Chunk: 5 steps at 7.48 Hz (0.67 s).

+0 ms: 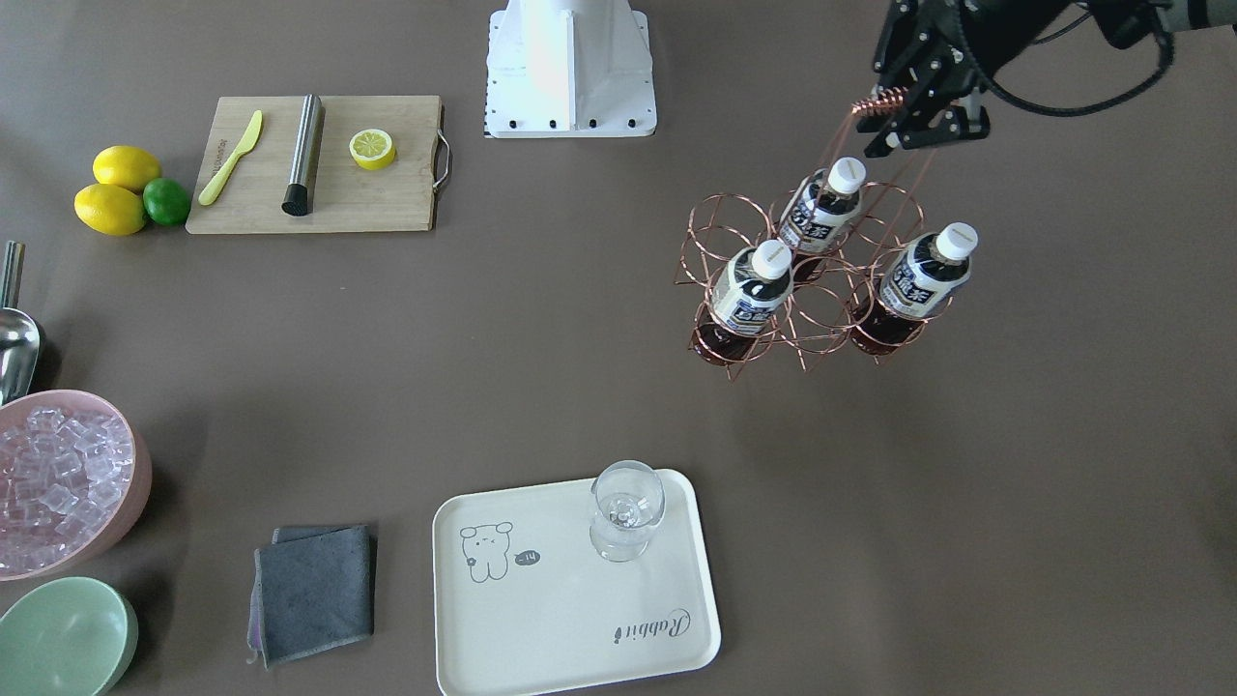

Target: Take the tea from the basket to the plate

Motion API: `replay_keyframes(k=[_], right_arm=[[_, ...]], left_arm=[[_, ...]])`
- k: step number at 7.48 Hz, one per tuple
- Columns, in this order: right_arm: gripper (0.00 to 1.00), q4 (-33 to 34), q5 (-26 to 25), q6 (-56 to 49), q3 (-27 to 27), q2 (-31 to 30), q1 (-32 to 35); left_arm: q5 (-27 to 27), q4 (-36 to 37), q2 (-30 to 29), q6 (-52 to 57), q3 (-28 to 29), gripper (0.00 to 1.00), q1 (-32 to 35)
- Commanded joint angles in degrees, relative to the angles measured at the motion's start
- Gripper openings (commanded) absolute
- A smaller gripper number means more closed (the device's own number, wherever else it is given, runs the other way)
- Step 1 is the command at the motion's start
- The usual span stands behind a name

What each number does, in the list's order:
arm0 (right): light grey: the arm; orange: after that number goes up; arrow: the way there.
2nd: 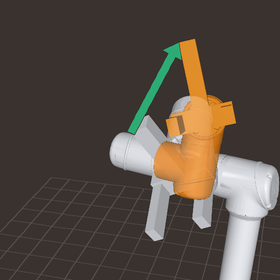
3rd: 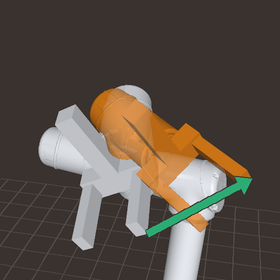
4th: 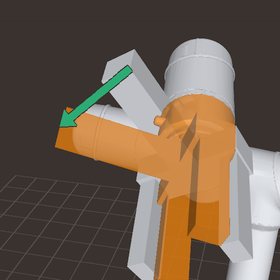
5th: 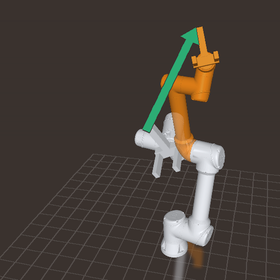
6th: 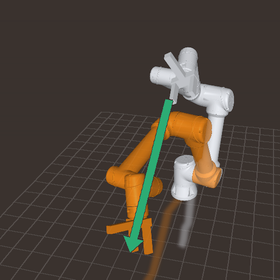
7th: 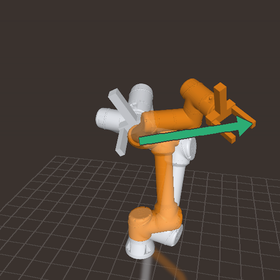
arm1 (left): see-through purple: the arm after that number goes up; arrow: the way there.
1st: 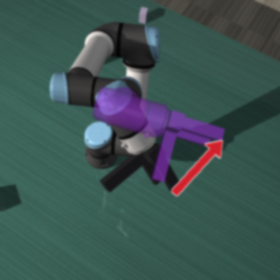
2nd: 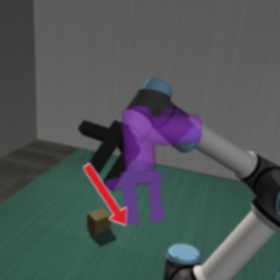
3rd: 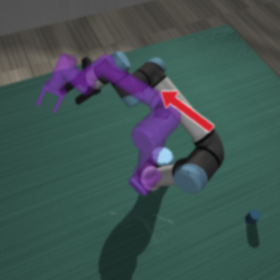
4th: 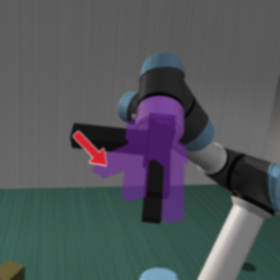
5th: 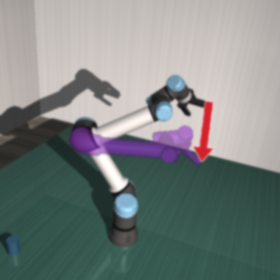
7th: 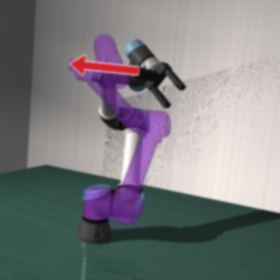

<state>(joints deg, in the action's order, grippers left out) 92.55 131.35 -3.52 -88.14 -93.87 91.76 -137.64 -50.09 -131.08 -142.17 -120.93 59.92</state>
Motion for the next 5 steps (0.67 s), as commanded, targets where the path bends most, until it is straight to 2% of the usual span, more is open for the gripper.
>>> replay_keyframes(k=[1, 2, 3, 5], right_arm=[[1.0, -0.09, -0.04, 0.0, 0.77, 0.09, 0.0], [1.0, 0.0, 0.05, 0.0, 0.78, 0.09, 0.0], [1.0, -0.09, 0.05, 0.0, 0.87, 0.09, 0.0], [1.0, 0.0, 0.05, 0.0, 0.95, 0.0, 0.0]], left_arm=[[6.29, -0.09, -8.88, -10.2, 3.3, 0.0, -15.74], [7.12, -0.01, -11.97, -12.24, 6.03, 0.0, -18.41], [7.3, 0.08, -13.31, -17.48, 5.45, 0.0, -18.43], [7.39, 0.52, -14.99, -18.85, 4.12, 0.0, -18.17]])
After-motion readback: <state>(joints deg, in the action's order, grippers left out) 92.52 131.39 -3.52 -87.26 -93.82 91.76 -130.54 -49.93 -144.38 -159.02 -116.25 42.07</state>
